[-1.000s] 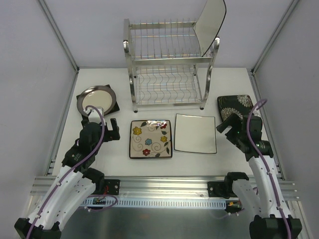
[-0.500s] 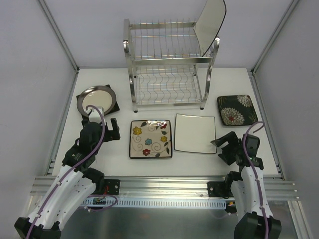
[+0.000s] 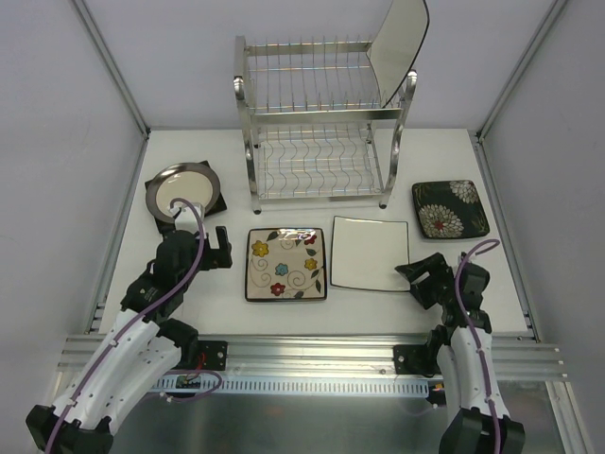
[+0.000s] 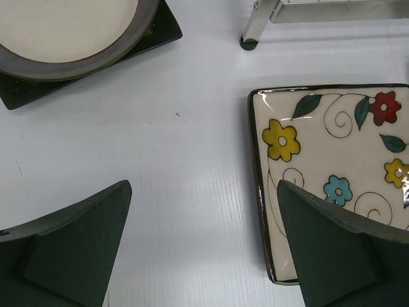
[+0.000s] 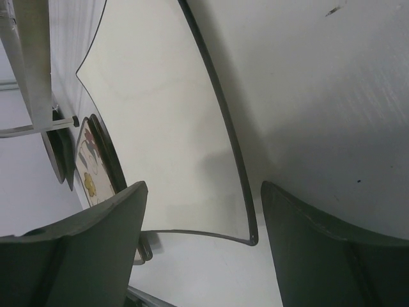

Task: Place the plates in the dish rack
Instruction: Grab a plate with the right arm

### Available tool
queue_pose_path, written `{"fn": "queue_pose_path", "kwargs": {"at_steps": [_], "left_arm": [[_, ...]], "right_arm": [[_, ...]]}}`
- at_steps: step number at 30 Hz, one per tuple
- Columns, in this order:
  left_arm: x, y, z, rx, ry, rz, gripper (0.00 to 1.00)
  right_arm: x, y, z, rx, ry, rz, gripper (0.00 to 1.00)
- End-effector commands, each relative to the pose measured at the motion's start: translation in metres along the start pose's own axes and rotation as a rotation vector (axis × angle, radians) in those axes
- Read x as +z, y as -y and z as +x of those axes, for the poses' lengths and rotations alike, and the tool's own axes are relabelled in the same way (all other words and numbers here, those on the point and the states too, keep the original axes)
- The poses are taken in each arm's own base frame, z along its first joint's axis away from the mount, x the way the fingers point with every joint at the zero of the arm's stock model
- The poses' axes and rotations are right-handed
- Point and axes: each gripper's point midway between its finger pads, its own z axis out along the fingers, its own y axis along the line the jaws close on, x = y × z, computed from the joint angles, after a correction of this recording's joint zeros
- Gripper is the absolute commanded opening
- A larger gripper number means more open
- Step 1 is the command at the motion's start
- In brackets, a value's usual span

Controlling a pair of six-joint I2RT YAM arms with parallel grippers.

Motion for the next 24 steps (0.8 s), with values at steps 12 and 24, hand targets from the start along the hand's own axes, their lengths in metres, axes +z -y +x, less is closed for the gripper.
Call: {"fn": "queue_pose_path", "kwargs": {"at_steps": [12,24], "left_arm": [[-0.001,0.041,-0.007,-0.022,-0.013,0.201,0.99],[0.002,0.073,0.003,-0.065,-0.14,0.336,0.99]], "right_arm": [[0.012,0.019,0.011,-0.036,-0.061,0.022,0.68],[0.016,0.025,0.009,-0.04,-0.061,0.046,0.36]]}}
